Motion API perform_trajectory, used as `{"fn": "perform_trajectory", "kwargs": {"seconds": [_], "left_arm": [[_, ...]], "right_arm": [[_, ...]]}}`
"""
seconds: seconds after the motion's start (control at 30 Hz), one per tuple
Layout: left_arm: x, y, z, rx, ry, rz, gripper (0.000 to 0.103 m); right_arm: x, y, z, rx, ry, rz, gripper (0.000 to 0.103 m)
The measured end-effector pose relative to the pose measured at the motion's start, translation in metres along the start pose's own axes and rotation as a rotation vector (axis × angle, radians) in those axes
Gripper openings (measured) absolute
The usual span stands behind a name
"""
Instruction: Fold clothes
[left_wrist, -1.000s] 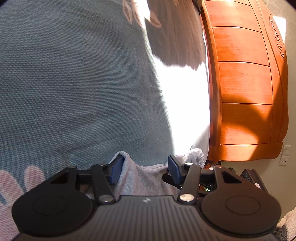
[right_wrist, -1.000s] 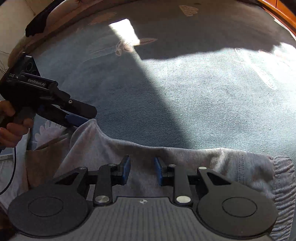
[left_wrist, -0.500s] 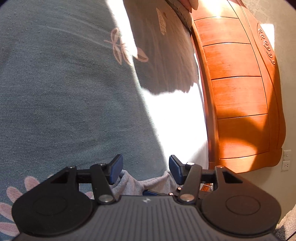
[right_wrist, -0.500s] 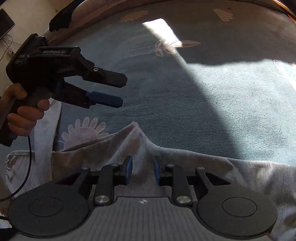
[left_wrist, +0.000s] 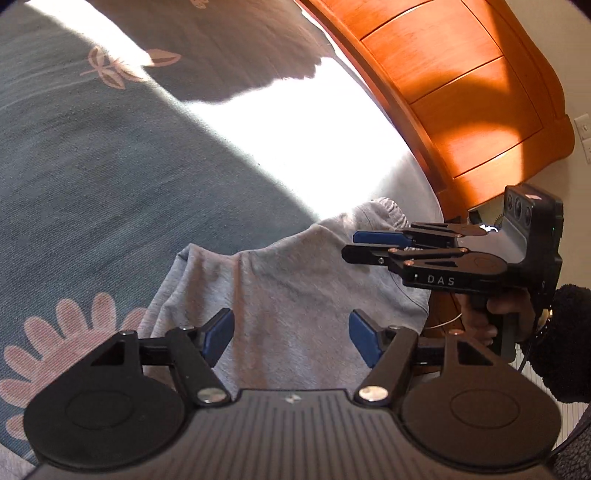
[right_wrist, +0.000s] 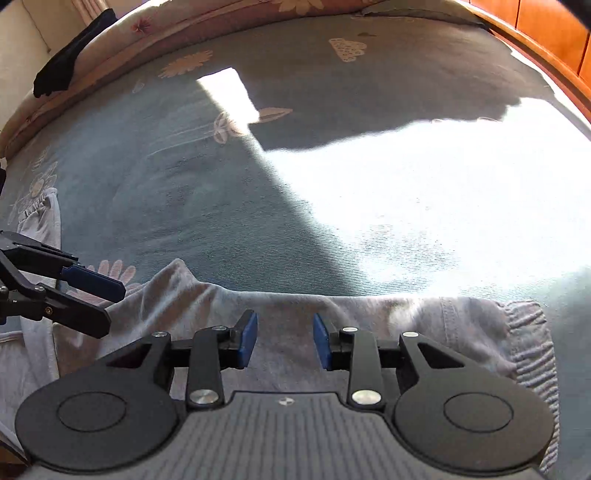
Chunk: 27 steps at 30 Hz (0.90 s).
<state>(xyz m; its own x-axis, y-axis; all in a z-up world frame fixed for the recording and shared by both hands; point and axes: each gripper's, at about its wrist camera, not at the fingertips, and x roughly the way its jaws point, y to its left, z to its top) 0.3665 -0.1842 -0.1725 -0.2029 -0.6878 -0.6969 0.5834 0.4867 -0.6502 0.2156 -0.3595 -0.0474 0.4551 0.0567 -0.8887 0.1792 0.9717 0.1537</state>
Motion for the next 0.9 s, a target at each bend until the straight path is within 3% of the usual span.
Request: {"fn": "perform_trajectory", "kwargs": {"seconds": [0.1, 0.2, 0.23, 0.27, 0.47, 0.6, 0.67, 0.8, 0.9], "left_arm": [[0.020, -0.007, -0.005, 0.033, 0.034, -0.004, 0.068], [0.031, 0.010, -0.008, -0.054, 0.039, 0.075, 0.064], [0.031, 0.016, -0.007, -0.072, 0.034, 0.062, 0.064], [0.030, 0.019, -0.006, -0.085, 0.032, 0.053, 0.066], [0.023, 0.008, 0.002, -0.006, 0.087, 0.135, 0.063], [0.024, -0.015, 0.009, 0.092, 0.096, 0.113, 0.064], [0.030, -0.029, 0.010, 0.146, 0.102, 0.100, 0.065], [0.044, -0.061, 0.004, 0.324, 0.145, 0.100, 0.065], [0.055, -0.083, -0.009, 0.449, 0.215, 0.082, 0.065]], "right_arm": [[-0.009, -0.039, -0.010, 0.072, 0.012, -0.095, 0.038], [-0.002, -0.078, -0.022, 0.127, 0.064, -0.206, 0.038], [0.000, -0.089, -0.029, 0.145, 0.074, -0.211, 0.028], [0.002, -0.099, -0.036, 0.162, 0.080, -0.209, 0.028], [-0.013, -0.088, -0.046, 0.113, 0.093, -0.245, 0.026], [-0.043, -0.074, -0.053, 0.203, 0.041, -0.201, 0.038], [-0.054, -0.073, -0.066, 0.264, 0.049, -0.213, 0.039], [-0.078, -0.088, -0.110, 0.515, 0.075, -0.244, 0.039], [-0.085, -0.098, -0.140, 0.738, 0.062, -0.142, 0.039]]}}
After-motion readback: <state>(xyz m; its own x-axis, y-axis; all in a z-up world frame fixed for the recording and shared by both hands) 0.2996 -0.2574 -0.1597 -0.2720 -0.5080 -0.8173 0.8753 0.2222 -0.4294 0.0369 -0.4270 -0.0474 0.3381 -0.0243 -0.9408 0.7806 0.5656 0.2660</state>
